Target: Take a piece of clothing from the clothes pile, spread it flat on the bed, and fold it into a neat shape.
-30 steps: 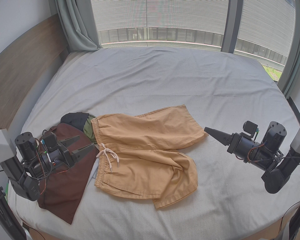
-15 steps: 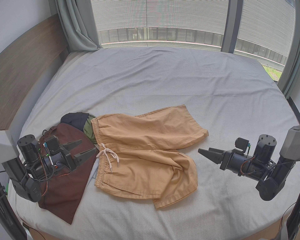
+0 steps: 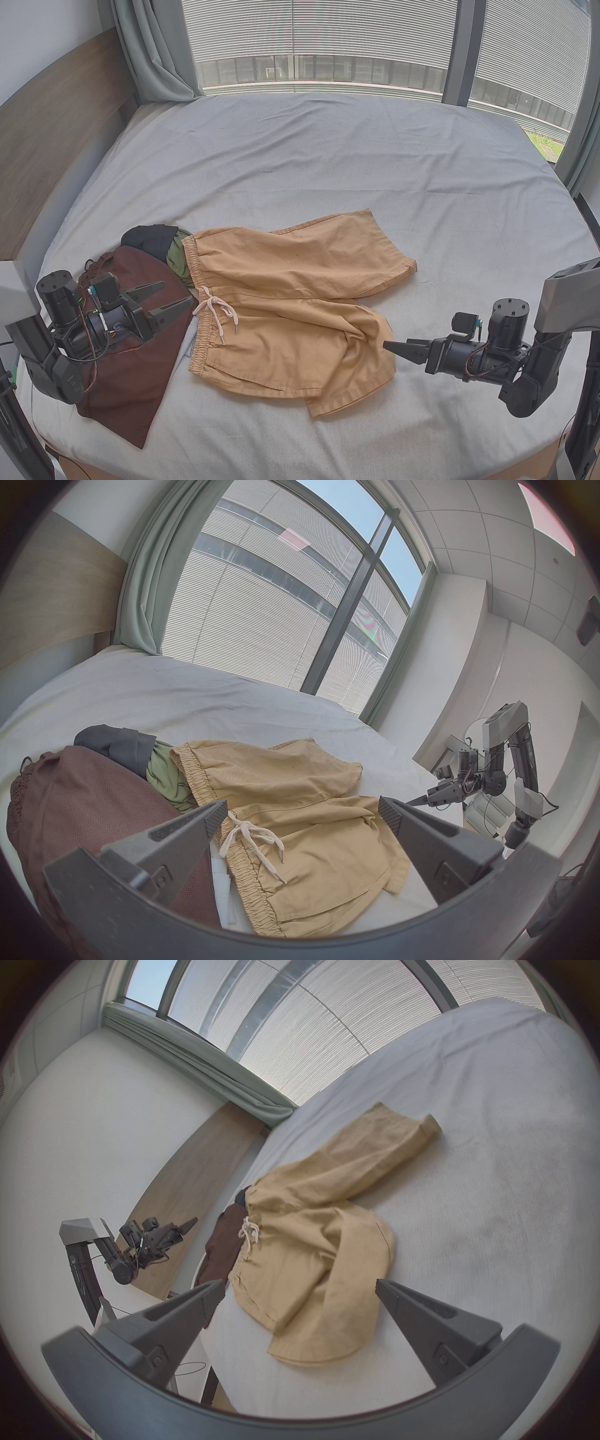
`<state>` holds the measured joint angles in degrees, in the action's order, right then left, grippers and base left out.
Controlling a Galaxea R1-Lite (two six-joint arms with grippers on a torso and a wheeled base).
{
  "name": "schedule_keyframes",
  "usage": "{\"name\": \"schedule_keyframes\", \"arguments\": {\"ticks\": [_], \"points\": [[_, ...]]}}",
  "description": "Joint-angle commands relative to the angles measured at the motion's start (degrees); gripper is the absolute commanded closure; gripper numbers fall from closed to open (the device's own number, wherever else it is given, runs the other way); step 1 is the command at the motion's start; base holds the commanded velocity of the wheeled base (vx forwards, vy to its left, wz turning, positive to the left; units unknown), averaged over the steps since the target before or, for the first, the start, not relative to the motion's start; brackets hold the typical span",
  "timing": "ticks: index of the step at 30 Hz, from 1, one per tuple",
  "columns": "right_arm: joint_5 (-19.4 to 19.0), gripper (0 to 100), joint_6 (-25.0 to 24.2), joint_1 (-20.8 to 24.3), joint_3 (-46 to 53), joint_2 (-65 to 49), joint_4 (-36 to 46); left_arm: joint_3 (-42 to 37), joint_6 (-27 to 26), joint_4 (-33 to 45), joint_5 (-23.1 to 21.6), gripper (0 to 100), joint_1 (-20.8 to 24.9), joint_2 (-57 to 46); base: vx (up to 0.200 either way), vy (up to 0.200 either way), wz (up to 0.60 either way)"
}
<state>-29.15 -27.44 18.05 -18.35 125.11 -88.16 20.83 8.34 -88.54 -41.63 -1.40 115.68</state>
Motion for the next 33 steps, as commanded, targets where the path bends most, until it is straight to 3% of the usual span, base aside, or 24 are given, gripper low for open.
{"name": "schedule_keyframes", "arguments": {"ticks": [1, 9, 23, 33], "points": [[0.0, 0, 0.1, 0.1, 1.5, 4.1, 0.0, 0.1, 0.0, 0.0, 0.1, 0, 0.0, 0.6, 0.0, 0.0, 0.0], [0.4, 0, 0.1, 0.3, 1.9, 8.0, 0.0, 0.2, 0.0, -0.1, 0.1, 0, -0.1, 0.9, 0.0, 0.0, 0.0], [0.7, 0, -0.6, 5.3, 1.8, 9.4, -0.1, 0.3, 0.0, -0.1, 0.1, 0, 0.0, 1.0, 0.0, 0.0, 0.0], [0.7, 0, -4.3, 7.4, -0.1, 7.9, -0.1, 0.2, 0.0, -0.1, 0.1, 0, 0.0, 1.0, 0.0, 0.0, 0.0]]}}
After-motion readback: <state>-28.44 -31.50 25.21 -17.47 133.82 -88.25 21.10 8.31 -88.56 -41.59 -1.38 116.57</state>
